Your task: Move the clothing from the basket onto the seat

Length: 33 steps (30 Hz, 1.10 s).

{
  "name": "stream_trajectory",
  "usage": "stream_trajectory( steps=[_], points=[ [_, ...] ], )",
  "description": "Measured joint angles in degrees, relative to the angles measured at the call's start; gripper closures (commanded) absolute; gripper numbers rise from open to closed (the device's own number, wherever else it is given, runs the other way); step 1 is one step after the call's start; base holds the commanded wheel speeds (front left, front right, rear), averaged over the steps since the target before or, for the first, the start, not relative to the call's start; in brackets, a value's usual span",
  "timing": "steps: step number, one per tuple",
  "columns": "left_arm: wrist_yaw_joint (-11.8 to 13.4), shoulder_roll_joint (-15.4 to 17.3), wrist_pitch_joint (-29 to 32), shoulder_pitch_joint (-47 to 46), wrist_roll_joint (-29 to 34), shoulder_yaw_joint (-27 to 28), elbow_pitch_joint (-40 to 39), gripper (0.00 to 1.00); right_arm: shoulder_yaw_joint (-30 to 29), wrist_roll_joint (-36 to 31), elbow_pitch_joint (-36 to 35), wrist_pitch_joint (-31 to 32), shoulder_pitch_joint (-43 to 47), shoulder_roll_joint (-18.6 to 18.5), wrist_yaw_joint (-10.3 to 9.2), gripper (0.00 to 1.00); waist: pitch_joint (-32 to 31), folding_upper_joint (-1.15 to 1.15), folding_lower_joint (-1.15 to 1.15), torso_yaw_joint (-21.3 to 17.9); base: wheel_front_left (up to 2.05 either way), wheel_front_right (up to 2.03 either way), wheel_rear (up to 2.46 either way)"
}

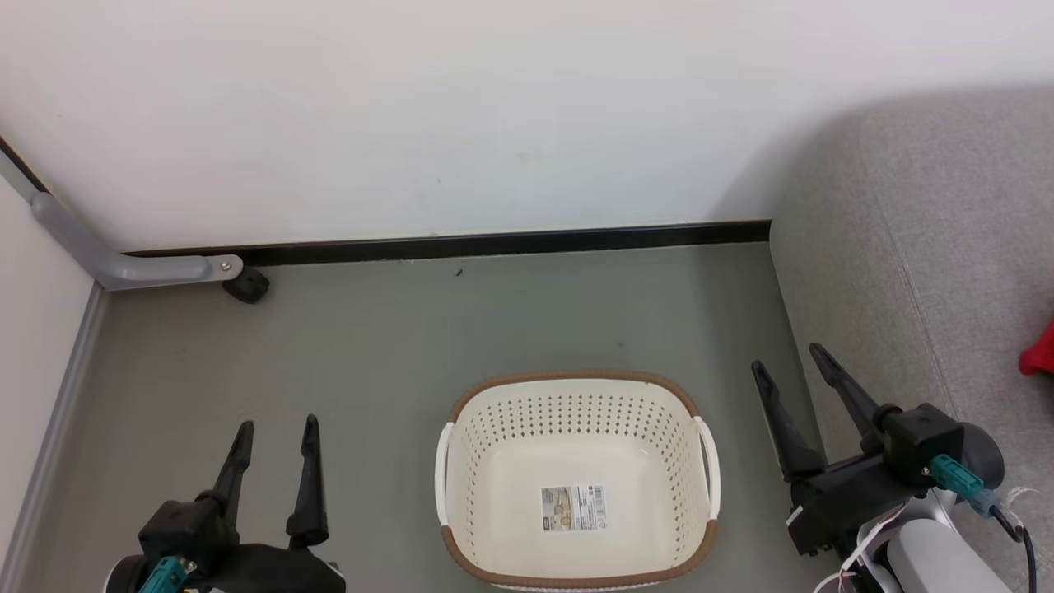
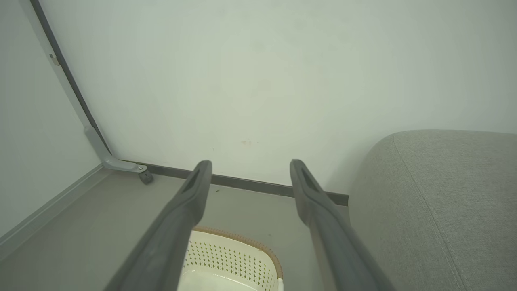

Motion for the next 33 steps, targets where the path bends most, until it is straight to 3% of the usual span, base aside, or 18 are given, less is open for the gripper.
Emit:
stream_trajectory(
  steps=[11, 22, 23, 33],
  points=[
    [-0.01, 0.55, -0.23, 3.11, -0.03, 2.1, 3.32, 0.0, 0.51, -0.01, 2.19, 0.0, 2.35, 3.34, 0.0, 0.0, -2.95, 0.0, 0.0, -0.01, 0.0, 0.0, 0.0],
    [-1.2, 0.7, -0.49, 3.59, -0.42, 2.87, 3.79, 0.0, -0.93, -0.31, 2.31, 0.0, 2.85, 3.39, 0.0, 0.0, -3.87, 0.0, 0.0, -1.82, 0.0, 0.0, 0.0],
    [-1.44, 0.54, -0.48, 3.61, -0.41, 2.81, 3.88, 1.0, -1.09, -0.34, 2.42, 0.0, 2.89, 3.39, 0.0, 1.0, -3.89, 0.0, 0.0, -1.9, 0.0, 0.0, 0.0],
    [-1.69, -1.79, 0.51, 5.55, -2.27, 2.76, 6.81, 1.0, -1.51, 1.3, 5.75, 0.62, 6.31, 4.21, 0.0, 1.0, -3.96, 0.0, 0.01, -2.0, 0.0, 0.0, 0.0]
  ],
)
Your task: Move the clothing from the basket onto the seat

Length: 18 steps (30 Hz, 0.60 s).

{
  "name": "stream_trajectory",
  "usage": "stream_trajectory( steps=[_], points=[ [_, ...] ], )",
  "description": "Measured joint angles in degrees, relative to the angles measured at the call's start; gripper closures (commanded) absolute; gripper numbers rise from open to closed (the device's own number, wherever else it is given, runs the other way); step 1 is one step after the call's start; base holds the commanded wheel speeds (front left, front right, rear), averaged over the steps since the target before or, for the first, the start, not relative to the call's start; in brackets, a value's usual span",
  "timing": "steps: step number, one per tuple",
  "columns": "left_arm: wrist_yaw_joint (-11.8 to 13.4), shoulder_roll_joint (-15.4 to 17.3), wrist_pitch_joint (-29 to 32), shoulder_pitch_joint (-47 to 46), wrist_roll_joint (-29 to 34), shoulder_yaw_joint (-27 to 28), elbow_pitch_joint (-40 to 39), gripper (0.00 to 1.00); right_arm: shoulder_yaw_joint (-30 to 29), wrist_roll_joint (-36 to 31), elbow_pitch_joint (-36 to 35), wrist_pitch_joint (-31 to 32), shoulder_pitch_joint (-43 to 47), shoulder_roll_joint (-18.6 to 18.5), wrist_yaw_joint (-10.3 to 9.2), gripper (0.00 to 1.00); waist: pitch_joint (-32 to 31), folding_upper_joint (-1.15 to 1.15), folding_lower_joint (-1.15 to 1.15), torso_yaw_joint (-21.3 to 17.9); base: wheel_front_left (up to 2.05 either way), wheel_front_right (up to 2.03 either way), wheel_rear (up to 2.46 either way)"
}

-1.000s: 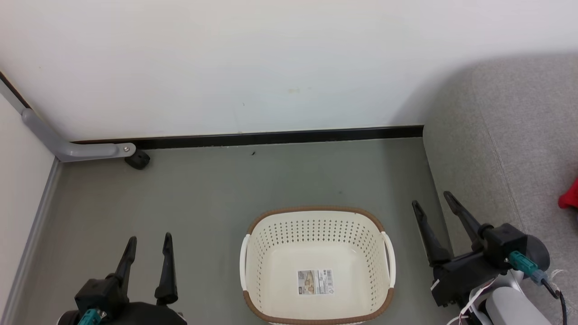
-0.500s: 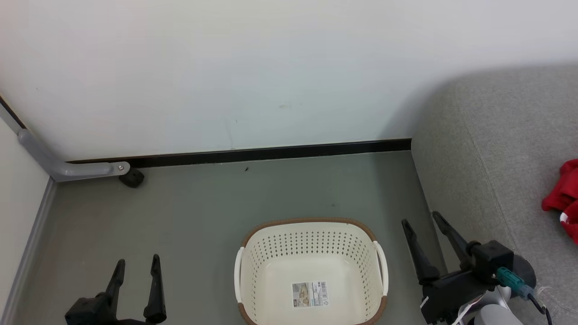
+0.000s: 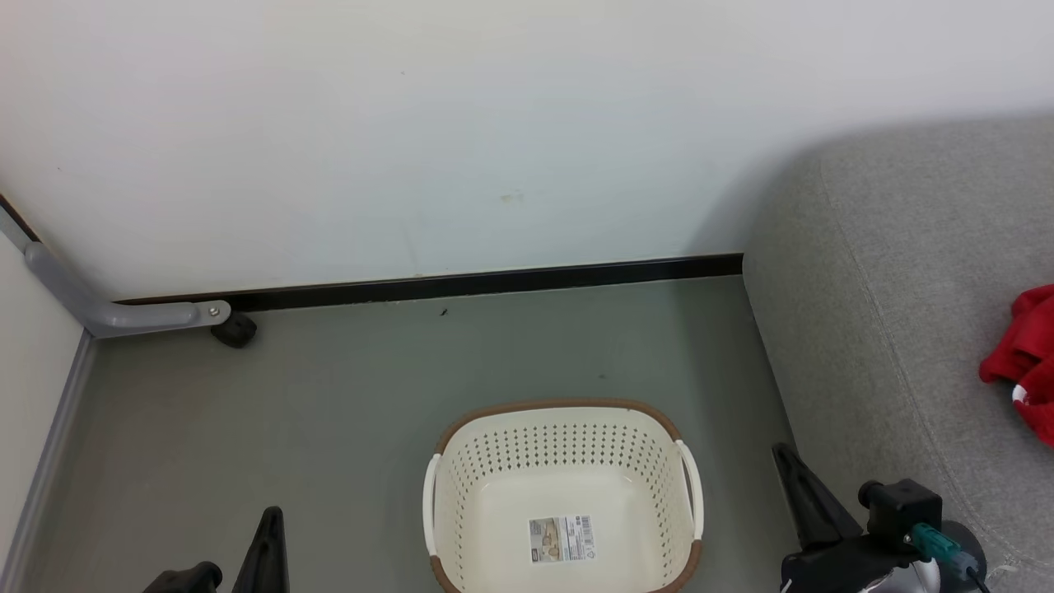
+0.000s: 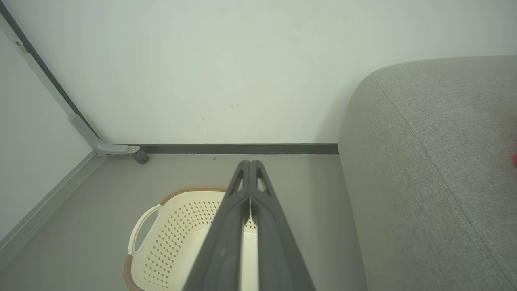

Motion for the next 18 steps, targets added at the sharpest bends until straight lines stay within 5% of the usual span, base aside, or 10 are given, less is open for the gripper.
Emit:
stream_trajectory(
  steps=[18],
  points=[
    [-2.0, -1.43, 3.7, -0.21, -10.48, 3.05, -0.05, 1.0, -4.49, 14.05, -0.91, 4.08, 0.01, 0.59, 0.24, 1.0, -0.26, 0.0, 0.0, -0.37, 0.0, 0.0, 0.0]
  ],
)
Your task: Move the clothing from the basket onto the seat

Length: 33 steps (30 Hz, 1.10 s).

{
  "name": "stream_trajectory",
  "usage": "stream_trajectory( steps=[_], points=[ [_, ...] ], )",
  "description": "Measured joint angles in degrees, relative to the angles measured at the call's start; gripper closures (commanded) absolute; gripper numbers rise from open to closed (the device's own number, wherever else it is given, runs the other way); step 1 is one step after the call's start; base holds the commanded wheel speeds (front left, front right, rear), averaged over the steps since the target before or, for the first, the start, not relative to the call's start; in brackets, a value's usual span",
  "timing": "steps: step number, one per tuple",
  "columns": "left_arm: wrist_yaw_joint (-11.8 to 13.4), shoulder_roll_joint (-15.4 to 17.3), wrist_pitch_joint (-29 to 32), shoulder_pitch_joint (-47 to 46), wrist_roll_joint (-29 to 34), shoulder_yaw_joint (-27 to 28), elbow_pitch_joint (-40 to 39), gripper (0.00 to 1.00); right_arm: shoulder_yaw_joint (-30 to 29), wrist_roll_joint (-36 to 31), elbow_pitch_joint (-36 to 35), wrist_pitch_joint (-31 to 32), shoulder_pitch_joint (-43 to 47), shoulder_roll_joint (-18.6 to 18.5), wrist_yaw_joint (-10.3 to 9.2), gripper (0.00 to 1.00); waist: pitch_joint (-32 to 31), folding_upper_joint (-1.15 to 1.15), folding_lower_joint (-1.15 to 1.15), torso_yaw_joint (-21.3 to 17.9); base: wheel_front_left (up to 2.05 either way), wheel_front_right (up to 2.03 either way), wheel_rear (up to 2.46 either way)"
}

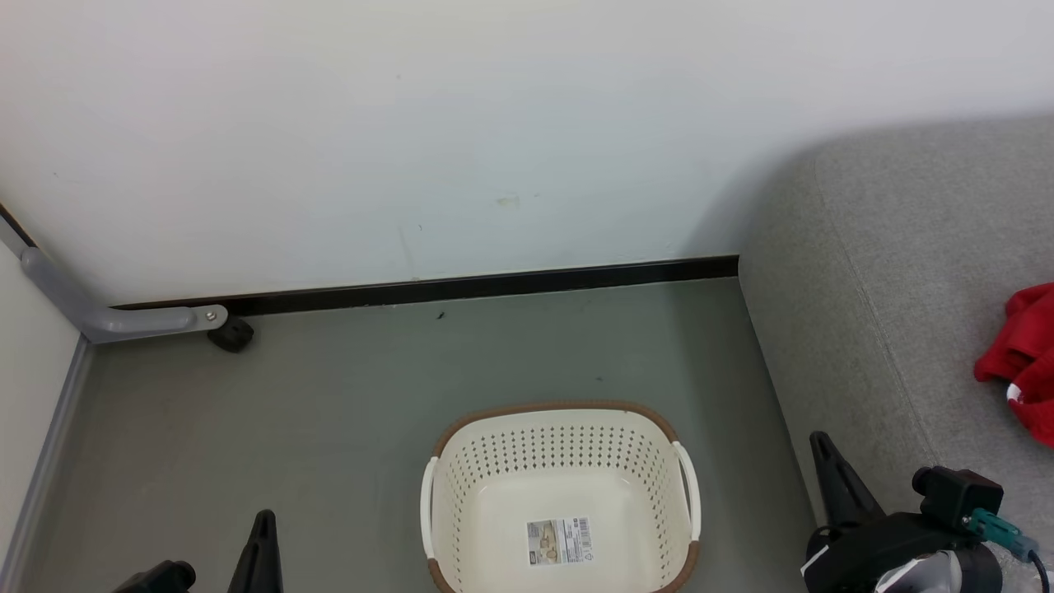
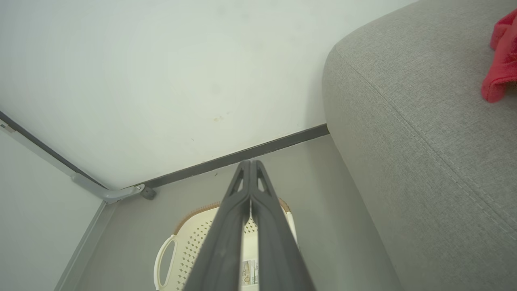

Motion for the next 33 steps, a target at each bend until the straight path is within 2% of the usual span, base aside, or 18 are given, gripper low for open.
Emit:
stream_trajectory(
  steps=[33],
  points=[
    [-3.54, -3.13, 6.95, -2.11, -20.2, 5.9, -0.69, 1.0, -8.28, 25.95, -3.59, 7.02, 0.05, 1.47, 0.87, 1.0, -0.42, 0.0, 0.0, -0.66, 0.0, 0.0, 0.0]
  ],
)
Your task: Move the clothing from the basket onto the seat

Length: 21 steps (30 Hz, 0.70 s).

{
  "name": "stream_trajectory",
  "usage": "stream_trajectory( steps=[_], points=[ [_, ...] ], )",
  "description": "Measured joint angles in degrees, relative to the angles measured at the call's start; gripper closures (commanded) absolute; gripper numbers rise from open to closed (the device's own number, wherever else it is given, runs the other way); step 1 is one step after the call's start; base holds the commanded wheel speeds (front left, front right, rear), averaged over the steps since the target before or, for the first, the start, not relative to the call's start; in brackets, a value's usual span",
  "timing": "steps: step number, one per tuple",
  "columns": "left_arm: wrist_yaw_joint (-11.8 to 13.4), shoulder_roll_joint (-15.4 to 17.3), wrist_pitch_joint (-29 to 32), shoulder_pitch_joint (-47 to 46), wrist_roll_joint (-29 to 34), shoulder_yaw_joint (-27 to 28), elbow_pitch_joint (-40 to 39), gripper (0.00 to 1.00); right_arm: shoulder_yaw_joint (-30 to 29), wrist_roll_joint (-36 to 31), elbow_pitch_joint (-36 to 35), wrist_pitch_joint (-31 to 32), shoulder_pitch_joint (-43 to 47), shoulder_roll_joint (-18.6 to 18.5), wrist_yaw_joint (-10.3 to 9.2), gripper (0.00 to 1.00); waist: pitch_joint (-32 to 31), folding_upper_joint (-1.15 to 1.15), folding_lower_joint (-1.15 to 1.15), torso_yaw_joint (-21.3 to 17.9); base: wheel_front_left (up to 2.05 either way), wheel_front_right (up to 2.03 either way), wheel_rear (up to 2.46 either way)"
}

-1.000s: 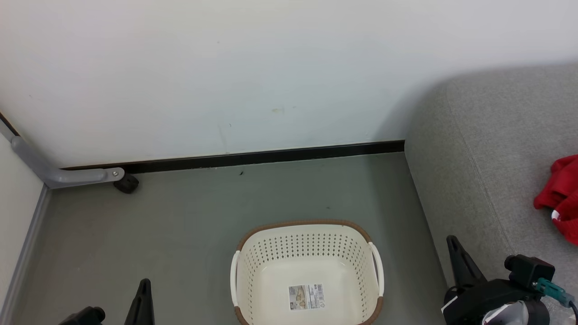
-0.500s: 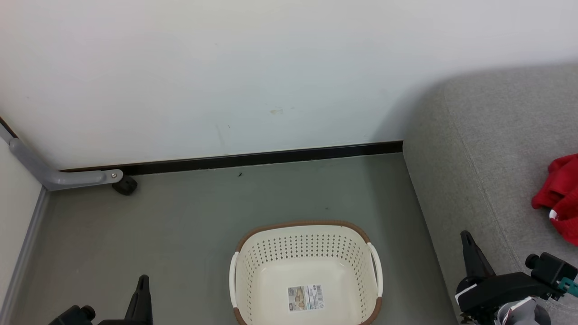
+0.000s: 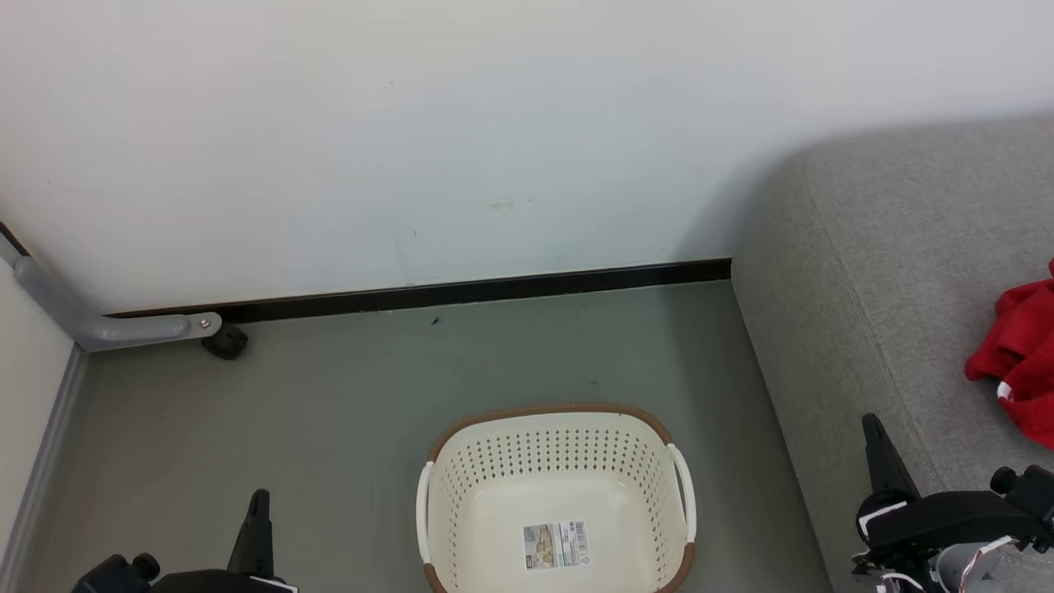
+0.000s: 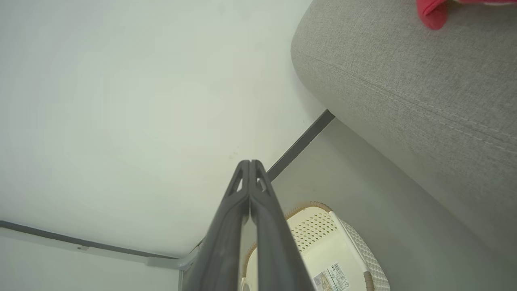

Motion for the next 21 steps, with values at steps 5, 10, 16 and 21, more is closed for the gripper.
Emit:
stream_trajectory(
  steps=[5, 10, 16, 21],
  points=[
    [-0.79, -0.44, 1.07, -0.15, -3.2, 0.98, -0.09, 1.0, -1.26, 3.88, -0.4, 1.23, 0.08, 0.19, 0.4, 1.0, -0.06, 0.0, 0.0, -0.1, 0.0, 0.0, 0.0],
    [-1.47, -1.11, 2.07, -0.31, -6.95, 1.98, -0.29, 1.0, -2.75, 8.44, -1.18, 2.46, 0.39, 0.49, 0.41, 1.0, -0.14, 0.0, 0.0, -0.22, 0.0, 0.0, 0.0],
    [-2.01, -1.74, 3.33, -1.18, -10.67, 3.05, -0.49, 1.0, -4.22, 13.36, -1.78, 3.49, 0.54, 0.82, 0.57, 1.0, -0.21, 0.0, 0.0, -0.34, 0.0, 0.0, 0.0],
    [-2.5, -2.11, 4.28, -1.33, -13.91, 3.97, -0.62, 1.0, -5.47, 17.3, -2.33, 4.66, 0.58, 1.02, 0.9, 1.0, -0.28, 0.0, 0.0, -0.43, 0.0, 0.0, 0.0]
  ],
)
